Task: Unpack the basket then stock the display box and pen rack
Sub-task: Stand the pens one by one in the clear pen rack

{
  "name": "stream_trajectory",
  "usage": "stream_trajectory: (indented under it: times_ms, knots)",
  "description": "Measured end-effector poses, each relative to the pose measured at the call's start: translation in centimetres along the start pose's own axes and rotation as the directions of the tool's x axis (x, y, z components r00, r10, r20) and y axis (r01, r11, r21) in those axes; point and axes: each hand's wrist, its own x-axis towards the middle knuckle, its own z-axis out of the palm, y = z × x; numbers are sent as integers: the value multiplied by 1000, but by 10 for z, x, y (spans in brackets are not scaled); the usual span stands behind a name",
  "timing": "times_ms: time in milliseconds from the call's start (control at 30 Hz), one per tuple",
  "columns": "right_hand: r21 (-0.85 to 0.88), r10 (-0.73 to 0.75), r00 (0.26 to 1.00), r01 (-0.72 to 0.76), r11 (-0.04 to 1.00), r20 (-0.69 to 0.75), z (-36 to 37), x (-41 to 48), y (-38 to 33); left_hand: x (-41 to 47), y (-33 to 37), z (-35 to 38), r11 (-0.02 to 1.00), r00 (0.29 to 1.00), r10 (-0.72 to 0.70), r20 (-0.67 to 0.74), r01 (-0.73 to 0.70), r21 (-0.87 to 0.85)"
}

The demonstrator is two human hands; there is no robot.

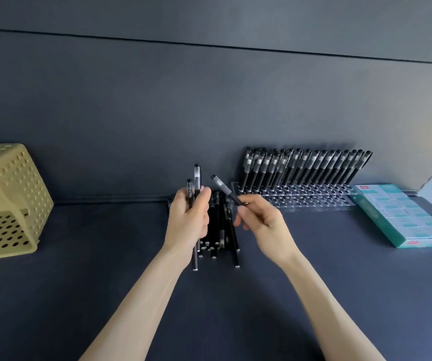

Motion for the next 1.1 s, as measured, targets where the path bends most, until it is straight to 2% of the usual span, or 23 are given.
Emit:
stream_trajectory:
  times_ms: [233, 433, 600, 700, 867, 1100]
  knots:
    - [-43, -38, 996, 41, 998, 83, -95, -27, 14, -19, -10, 95, 999, 999, 49, 18, -49, -25]
    - [-77, -5, 992, 15, 997, 127, -142, -27, 27, -35, -27, 143, 995, 994, 83, 67, -86, 48]
    - [-44, -18, 1000, 18, 999, 9, -154, -11, 33, -30, -41, 151, 996, 996, 89, -31, -88, 23]
    - [-37, -44, 997, 42, 998, -57, -155, 6, 32, -24, -45, 147, 981, 980, 184, -80, -177, 82]
    - [24, -93, 982, 99, 995, -164, -151, 36, 23, -10, -45, 142, 931, 946, 320, -50, -305, 199]
    - [-94, -253, 934, 237, 967, -254, -139, 63, 21, -8, -80, 137, 948, 963, 265, -54, -250, 197]
